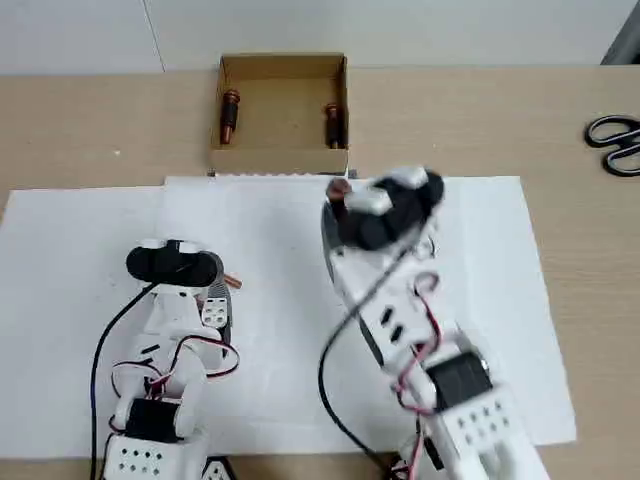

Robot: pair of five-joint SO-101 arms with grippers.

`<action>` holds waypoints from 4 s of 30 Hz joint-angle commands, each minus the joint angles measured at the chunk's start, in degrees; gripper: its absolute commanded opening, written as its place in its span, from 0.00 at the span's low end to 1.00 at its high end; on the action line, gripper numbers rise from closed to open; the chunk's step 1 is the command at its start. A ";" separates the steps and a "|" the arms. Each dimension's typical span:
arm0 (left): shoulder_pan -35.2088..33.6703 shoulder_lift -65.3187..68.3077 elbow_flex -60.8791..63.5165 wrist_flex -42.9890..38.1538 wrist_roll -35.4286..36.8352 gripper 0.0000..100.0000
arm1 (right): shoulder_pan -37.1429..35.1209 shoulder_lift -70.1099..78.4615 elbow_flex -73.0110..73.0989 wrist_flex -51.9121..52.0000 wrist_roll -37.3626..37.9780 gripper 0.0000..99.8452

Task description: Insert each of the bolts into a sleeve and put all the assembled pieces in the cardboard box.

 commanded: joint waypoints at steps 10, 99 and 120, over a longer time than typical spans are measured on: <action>-0.18 -0.44 -0.13 -1.41 -0.35 0.01 | 0.40 30.90 -25.49 -7.34 -0.70 0.00; -0.18 -0.44 -0.13 -1.41 -0.35 0.01 | 7.69 122.07 -121.41 8.48 2.73 0.20; -0.18 -0.44 -0.13 -1.41 -0.35 0.01 | 7.52 113.45 -149.27 57.19 1.05 0.20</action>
